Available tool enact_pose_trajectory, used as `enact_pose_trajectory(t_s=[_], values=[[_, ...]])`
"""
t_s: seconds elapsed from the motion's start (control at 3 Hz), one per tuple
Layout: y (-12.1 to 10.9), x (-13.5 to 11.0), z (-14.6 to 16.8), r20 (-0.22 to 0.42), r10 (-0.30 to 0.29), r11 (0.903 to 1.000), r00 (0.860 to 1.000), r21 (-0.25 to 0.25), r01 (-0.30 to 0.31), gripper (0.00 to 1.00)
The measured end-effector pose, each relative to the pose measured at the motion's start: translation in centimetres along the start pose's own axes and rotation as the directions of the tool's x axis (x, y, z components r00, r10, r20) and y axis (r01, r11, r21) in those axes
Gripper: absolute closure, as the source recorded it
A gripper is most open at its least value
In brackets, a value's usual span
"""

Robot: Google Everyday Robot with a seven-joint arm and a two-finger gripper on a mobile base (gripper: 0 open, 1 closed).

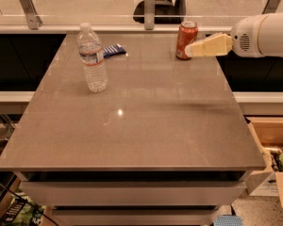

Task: Move coke can near water bottle

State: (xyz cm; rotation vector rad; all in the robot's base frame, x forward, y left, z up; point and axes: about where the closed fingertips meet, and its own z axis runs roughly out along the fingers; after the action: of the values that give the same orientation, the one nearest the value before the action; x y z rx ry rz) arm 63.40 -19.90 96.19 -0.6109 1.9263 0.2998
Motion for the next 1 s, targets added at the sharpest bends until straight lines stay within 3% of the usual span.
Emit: enact_pose_trajectory(t_s=[0.67, 1.0], values=[[-1.8, 0.8, 3.4, 0.070, 0.059, 0.9982, 0.996, -0.014, -0.058, 0.00], [-2.9, 0.6, 5.2, 0.103, 0.059, 0.9981, 0.993, -0.027, -0.056, 0.00]])
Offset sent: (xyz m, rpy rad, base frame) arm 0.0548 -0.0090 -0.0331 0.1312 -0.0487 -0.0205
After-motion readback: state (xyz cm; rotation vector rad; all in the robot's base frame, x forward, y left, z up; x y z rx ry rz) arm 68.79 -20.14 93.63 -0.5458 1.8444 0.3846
